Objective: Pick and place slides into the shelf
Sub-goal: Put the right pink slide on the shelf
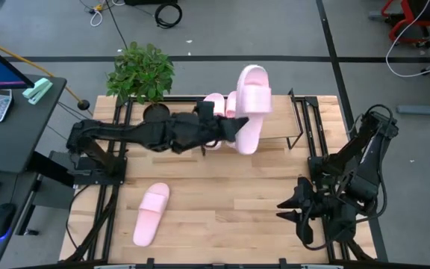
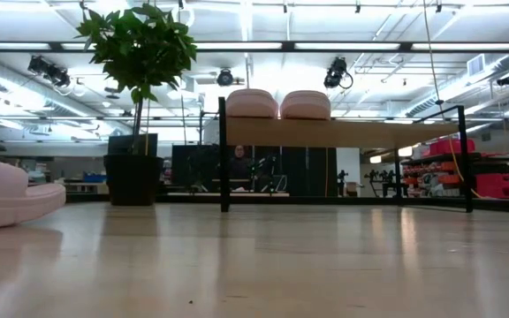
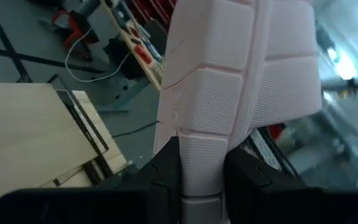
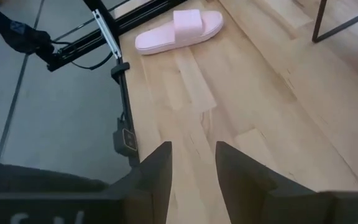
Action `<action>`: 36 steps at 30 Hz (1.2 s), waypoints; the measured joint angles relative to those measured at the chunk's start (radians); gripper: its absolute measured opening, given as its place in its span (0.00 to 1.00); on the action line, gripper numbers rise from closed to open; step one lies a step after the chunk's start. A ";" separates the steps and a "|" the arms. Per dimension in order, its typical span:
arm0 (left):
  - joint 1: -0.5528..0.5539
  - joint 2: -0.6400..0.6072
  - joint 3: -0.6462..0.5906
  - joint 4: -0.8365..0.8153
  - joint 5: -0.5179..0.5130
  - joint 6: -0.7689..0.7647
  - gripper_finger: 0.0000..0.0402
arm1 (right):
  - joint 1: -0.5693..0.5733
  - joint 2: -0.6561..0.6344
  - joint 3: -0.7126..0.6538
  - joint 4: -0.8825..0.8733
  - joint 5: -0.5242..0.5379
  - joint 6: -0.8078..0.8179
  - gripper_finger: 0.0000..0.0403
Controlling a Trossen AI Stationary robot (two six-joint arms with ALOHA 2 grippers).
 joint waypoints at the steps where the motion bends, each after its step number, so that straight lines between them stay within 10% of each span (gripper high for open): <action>1: 0.011 0.017 0.000 0.029 -0.003 -0.029 0.22 | 0.000 0.000 0.000 0.000 0.001 0.001 0.32; 20: 0.107 0.248 -0.001 0.177 0.097 -0.348 0.22 | -0.085 -0.150 0.012 -0.007 0.030 -0.028 0.22; 36: 0.159 0.248 -0.001 0.264 0.096 -0.426 0.23 | -0.109 -0.191 0.373 -0.357 0.119 -0.563 0.19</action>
